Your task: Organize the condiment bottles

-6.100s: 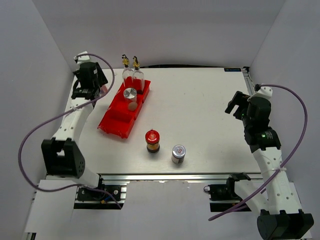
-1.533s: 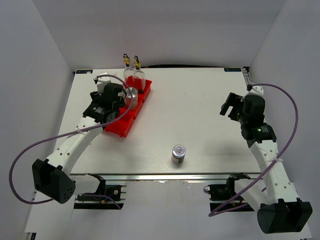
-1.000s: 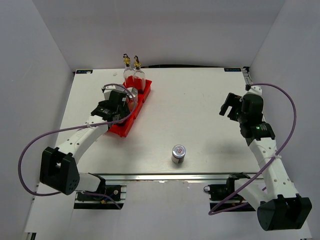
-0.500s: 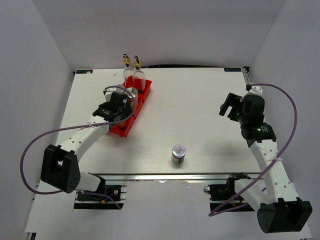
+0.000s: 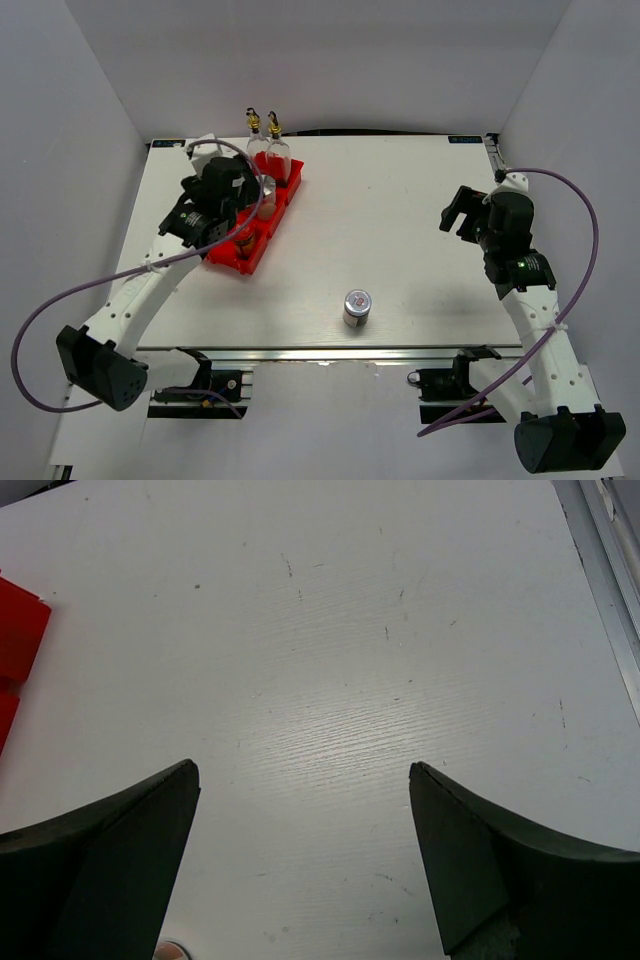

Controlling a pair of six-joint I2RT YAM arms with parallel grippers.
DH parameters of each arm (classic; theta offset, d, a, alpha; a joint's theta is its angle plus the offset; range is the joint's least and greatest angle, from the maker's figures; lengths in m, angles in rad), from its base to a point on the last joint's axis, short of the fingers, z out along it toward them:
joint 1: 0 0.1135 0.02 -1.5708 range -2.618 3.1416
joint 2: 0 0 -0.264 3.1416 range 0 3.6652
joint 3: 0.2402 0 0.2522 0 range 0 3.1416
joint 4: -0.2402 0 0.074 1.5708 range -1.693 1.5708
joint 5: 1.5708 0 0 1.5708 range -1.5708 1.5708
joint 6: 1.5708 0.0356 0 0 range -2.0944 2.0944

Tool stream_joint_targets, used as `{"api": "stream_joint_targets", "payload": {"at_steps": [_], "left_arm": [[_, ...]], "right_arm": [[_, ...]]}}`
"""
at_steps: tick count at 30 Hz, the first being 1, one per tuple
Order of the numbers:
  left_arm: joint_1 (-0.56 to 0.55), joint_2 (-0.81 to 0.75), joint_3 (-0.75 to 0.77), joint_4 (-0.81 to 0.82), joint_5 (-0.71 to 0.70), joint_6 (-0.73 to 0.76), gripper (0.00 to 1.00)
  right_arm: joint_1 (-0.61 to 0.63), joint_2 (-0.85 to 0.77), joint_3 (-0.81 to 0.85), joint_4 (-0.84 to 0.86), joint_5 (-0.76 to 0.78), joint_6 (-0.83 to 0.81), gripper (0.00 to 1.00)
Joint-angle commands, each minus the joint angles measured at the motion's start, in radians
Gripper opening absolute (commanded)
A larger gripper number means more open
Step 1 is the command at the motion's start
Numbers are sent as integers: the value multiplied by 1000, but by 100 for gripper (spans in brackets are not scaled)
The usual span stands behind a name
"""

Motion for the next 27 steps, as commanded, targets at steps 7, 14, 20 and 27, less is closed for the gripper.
{"api": "stream_joint_targets", "payload": {"at_steps": [7,14,20,27], "left_arm": [[-481,210,178,37,225,294,98],[-593,348,100,92,497,359,98],[-627,399,17,158,639,336,98],[-638,431,-5,154,684,313,98]], "right_arm": [[-2,-14,5,34,-65,-14,89],[-2,-5,-1,53,-91,-17,89],[-2,-3,-3,46,-121,-14,89],[-2,-20,0,43,-118,-11,89]]}}
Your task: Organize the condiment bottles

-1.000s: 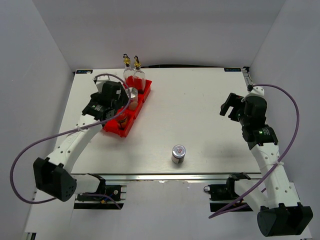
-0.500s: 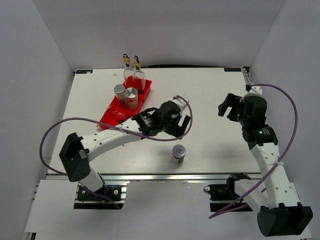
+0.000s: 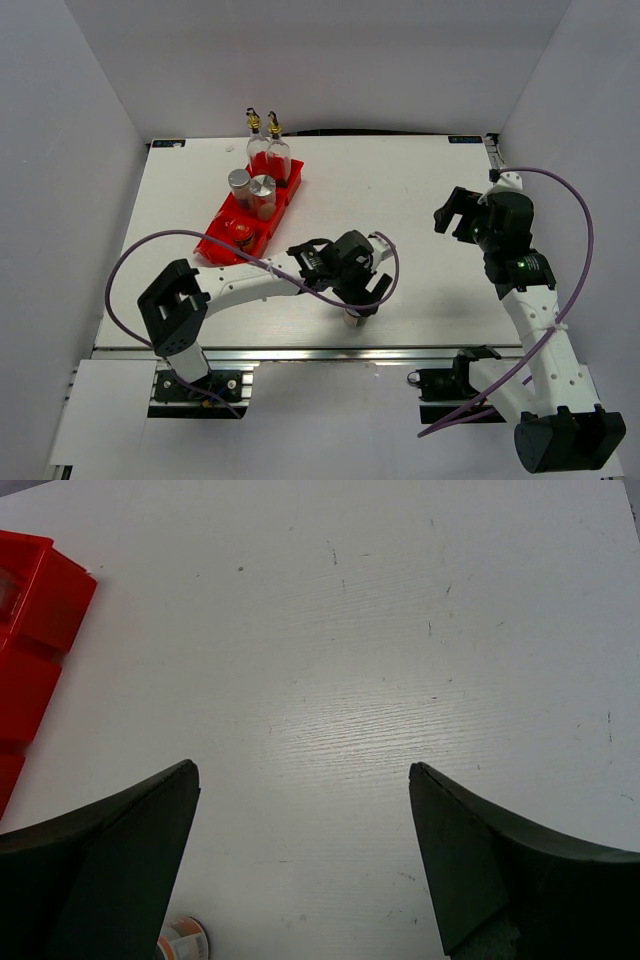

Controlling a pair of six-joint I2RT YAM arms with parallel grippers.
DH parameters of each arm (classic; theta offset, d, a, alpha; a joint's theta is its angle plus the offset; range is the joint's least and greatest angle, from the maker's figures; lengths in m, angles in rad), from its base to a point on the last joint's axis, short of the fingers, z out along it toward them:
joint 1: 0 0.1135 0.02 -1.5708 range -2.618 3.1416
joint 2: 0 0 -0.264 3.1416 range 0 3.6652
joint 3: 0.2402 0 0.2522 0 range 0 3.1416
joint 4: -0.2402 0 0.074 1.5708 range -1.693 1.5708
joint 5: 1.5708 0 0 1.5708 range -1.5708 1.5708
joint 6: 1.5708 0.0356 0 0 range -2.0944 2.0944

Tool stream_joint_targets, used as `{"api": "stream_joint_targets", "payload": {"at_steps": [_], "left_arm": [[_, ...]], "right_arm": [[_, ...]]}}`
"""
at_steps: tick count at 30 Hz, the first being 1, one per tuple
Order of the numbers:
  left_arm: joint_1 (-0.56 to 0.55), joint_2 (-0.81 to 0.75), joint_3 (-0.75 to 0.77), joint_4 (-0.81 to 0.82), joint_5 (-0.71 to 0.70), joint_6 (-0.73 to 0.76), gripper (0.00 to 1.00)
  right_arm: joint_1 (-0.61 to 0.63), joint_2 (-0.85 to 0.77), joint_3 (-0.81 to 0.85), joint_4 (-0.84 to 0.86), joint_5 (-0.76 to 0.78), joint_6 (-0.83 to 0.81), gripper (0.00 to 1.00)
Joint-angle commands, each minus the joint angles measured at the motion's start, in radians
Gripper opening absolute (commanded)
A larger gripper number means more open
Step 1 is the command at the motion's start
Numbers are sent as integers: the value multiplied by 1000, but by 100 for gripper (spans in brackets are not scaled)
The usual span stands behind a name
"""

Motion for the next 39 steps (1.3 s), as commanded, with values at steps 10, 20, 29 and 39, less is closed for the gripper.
{"api": "stream_joint_targets", "payload": {"at_steps": [10,20,29,39], "left_arm": [[-69,107,85,-105,-224,-52,76],[-83,35,142,-143,-431,-87,0],[-9,-121,191,-108,-632,-121,0],[346,-383,231,-43,-781,-119,0]], "right_arm": [[-2,-42,2,33,-9,3,89],[-1,-50,0,38,3,3,89],[-2,-64,0,38,23,2,89],[-1,-55,2,38,34,-3,89]]}}
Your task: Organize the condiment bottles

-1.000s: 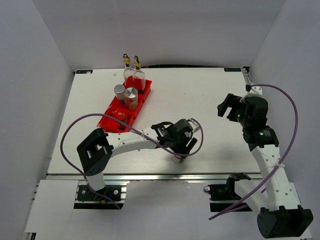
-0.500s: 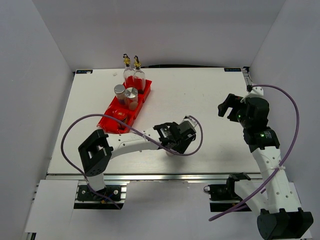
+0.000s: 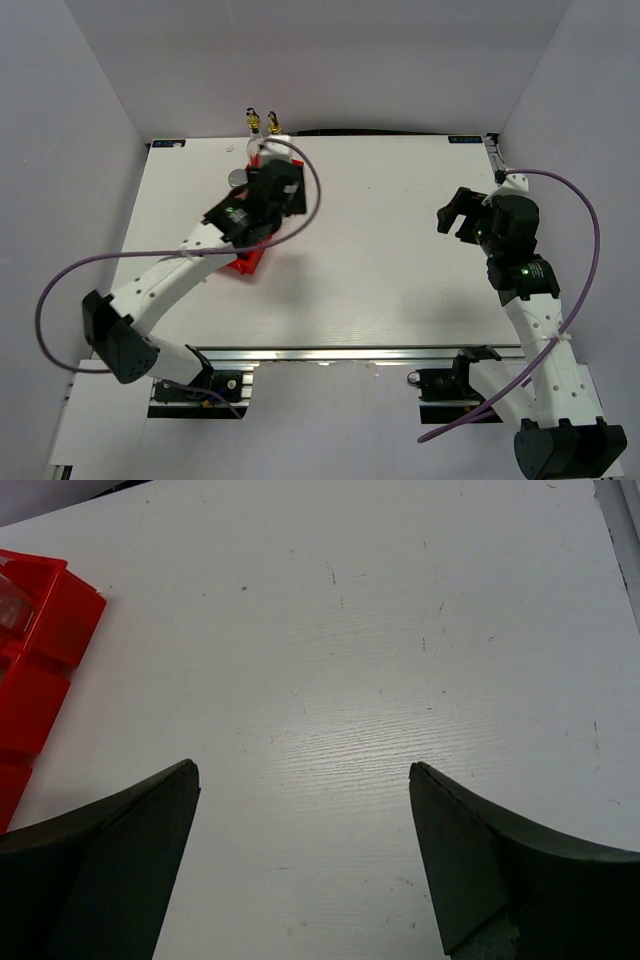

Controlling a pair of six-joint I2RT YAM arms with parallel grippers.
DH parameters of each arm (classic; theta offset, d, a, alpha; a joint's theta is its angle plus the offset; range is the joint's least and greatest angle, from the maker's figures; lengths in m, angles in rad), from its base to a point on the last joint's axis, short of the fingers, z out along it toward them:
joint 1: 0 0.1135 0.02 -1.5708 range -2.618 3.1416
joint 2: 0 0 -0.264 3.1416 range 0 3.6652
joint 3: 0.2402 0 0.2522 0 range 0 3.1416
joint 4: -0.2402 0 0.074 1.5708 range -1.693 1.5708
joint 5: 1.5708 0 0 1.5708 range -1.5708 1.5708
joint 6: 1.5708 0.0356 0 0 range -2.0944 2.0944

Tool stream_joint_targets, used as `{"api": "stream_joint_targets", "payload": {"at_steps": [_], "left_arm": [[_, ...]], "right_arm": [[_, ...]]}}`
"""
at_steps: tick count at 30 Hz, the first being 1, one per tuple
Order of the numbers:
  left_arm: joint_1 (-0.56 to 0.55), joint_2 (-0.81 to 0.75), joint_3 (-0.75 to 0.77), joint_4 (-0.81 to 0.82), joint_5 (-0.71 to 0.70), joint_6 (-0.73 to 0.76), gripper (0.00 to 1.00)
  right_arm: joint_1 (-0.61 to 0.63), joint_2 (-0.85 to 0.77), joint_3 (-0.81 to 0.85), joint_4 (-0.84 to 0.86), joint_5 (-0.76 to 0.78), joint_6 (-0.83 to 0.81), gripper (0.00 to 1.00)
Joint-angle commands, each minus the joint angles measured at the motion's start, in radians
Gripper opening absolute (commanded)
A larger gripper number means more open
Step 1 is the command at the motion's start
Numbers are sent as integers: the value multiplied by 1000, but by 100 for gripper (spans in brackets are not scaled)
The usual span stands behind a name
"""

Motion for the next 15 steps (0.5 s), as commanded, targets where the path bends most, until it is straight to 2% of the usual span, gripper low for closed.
{"api": "stream_joint_targets", "payload": {"at_steps": [1,5,9,12,13,15], "left_arm": [[78,-144,68,81,-150,2,0],[266,-202,40,63,-155,-31,0],[516,-249,-24,59,-113,-90,0],[674,-271,-87,98,24,-113,0],[704,-271,-130,125,110,-126,0],[750,-251,-168,147,181,-136,0]], "right_arm": [[-2,-9,2,38,25,-4,89],[-1,-16,3,36,38,-7,89],[-2,-20,6,35,56,-7,90],[-2,-18,6,35,61,-8,89],[-2,-16,6,36,61,-7,90],[-2,-7,6,36,59,-7,89]]}}
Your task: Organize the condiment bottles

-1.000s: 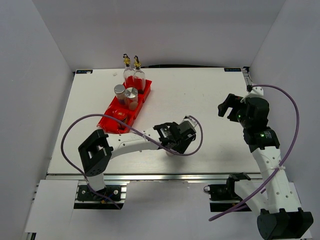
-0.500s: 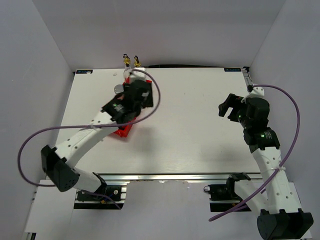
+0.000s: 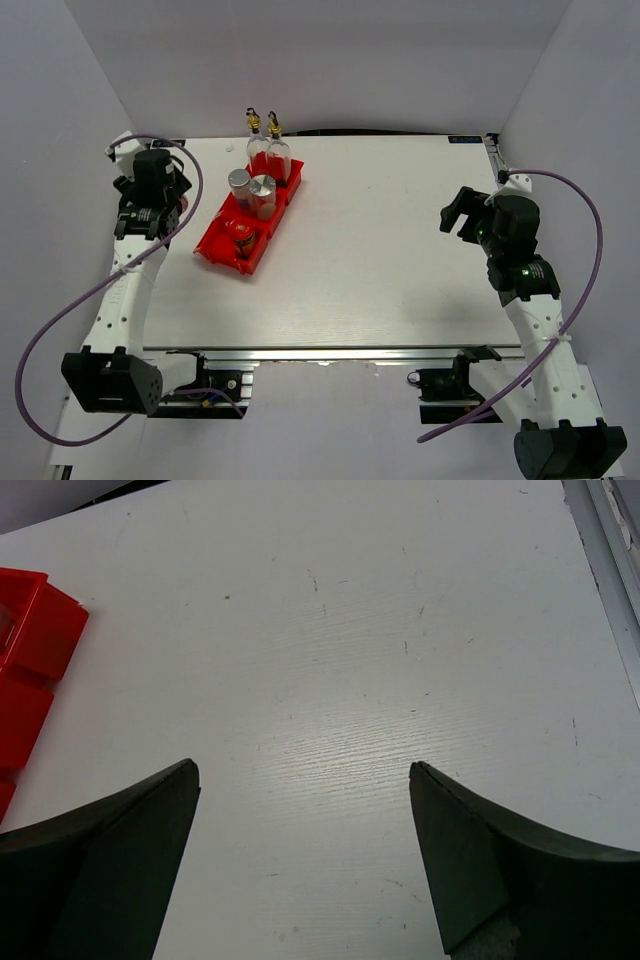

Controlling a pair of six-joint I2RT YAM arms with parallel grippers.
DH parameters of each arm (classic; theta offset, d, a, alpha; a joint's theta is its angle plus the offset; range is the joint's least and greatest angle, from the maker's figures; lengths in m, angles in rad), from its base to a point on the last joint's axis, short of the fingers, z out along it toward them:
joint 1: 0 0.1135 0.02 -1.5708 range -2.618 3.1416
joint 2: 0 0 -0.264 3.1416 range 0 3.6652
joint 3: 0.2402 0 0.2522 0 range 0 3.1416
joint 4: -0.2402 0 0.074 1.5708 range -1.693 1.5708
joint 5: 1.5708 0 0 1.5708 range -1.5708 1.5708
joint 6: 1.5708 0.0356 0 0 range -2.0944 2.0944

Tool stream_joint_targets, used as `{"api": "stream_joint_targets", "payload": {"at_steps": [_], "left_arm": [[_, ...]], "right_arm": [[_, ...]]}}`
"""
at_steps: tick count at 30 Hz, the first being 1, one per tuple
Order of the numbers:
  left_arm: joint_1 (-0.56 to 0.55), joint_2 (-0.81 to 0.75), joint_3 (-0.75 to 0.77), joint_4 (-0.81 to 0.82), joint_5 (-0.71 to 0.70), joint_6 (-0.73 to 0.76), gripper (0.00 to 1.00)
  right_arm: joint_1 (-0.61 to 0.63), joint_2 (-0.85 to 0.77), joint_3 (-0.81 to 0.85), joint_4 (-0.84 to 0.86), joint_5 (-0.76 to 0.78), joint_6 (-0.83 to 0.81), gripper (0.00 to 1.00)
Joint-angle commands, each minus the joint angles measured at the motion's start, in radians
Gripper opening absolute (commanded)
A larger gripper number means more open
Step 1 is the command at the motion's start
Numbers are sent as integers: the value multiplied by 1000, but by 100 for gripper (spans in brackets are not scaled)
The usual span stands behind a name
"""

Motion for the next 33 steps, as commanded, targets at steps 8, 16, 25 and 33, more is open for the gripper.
{"api": "stream_joint_targets", "payload": {"at_steps": [8,16,25,33], "left_arm": [[53,79,-149,181,355,-89,0],[53,182,-207,225,430,-90,0],[51,239,-215,199,398,-58,55],[41,199,-201,184,430,-38,98]], "right_arm": [[-2,16,10,29,3,-6,89],[-2,30,8,32,-3,-1,89],[-2,46,8,29,-5,0,89],[-2,49,13,24,3,2,89]]}}
